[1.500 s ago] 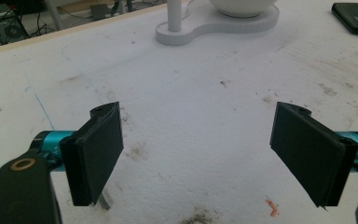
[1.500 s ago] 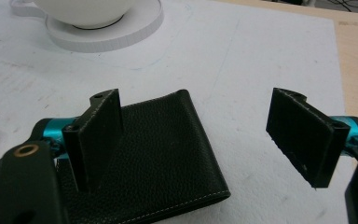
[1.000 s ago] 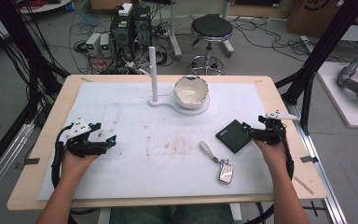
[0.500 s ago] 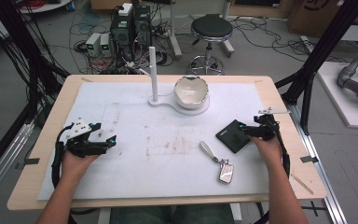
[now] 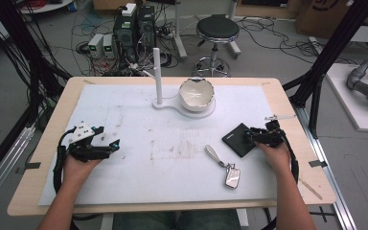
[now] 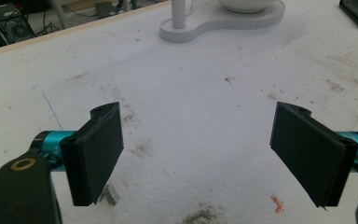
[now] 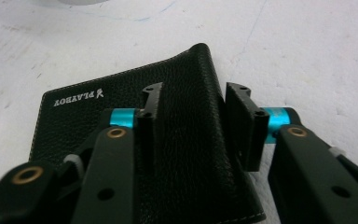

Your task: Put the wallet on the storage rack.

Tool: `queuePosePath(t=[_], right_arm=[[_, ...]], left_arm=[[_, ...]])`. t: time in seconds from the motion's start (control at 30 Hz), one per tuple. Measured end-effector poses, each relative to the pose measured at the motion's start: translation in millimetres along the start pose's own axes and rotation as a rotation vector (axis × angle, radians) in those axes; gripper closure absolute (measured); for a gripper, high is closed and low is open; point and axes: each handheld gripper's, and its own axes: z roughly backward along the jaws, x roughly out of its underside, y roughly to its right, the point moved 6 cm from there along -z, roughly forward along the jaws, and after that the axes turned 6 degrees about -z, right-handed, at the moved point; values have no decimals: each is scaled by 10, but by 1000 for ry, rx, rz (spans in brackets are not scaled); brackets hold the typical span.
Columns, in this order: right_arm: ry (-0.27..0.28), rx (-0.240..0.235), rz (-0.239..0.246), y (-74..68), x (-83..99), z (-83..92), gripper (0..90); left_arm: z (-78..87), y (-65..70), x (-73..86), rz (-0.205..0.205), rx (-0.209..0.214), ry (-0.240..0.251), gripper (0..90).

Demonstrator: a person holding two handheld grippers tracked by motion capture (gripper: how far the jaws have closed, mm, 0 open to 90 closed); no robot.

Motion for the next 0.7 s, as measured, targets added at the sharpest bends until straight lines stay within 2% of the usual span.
queuePosePath(t=[0.07, 0.1, 0.13, 0.17, 0.3, 0.4, 0.53, 0.7], right_arm=[[-1, 1, 0, -5, 3, 9, 642], [7, 10, 4, -12, 6, 21, 716], [7, 10, 4, -12, 6, 21, 716], [5, 23, 12, -20, 6, 39, 753], [7, 48, 45, -37, -1, 55, 798], [5, 60, 50, -47, -3, 76, 835], [29, 39, 15, -50, -12, 126, 849], [111, 13, -12, -88, -98, 268, 852]], left_arm=[[3, 7, -2, 0, 3, 1, 171], [4, 7, -3, -3, 3, 1, 171], [5, 9, -4, -3, 1, 2, 171], [4, 9, -4, -5, 2, 2, 171], [2, 11, -2, -5, 2, 0, 171], [3, 10, -4, -7, 2, 1, 171], [4, 3, -3, -3, 2, 4, 171], [7, -6, -6, -1, -3, 7, 171]])
